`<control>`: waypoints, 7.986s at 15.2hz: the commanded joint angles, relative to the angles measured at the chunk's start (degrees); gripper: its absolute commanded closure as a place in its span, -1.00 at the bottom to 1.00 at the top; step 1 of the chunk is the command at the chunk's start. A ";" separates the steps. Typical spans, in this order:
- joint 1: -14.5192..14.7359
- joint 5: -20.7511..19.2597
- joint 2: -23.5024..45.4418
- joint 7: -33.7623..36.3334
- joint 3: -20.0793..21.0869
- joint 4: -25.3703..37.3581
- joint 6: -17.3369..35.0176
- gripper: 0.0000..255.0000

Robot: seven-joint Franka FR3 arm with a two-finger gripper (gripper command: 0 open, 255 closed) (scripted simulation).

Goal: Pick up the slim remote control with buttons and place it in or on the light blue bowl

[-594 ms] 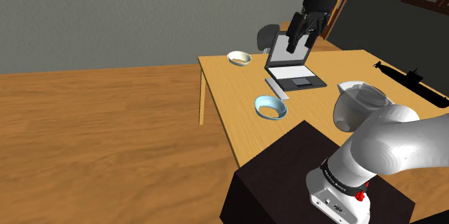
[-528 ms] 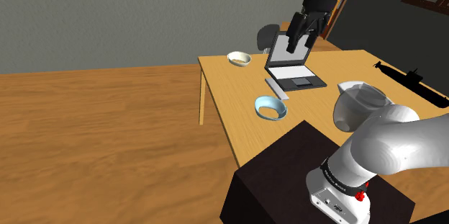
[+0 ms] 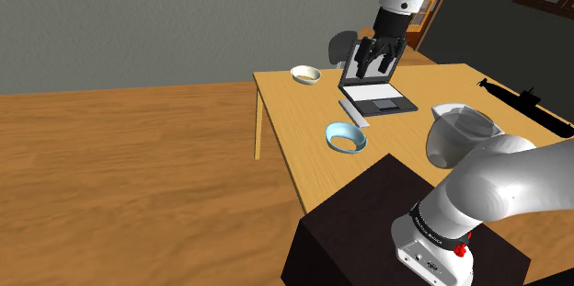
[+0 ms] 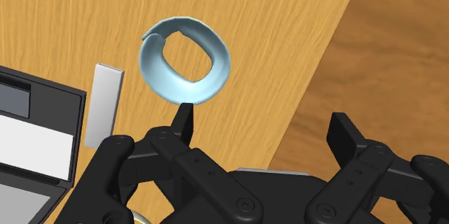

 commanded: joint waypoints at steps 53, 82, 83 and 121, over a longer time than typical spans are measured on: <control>-16.99 8.86 70.19 -20.20 -12.84 21.69 49.09 1.00; -14.83 4.37 58.09 -17.27 -15.74 22.22 36.74 1.00; -14.77 4.17 57.59 -17.14 -15.83 22.38 36.10 1.00; -4.79 -3.33 39.17 3.54 -9.86 -15.70 56.36 1.00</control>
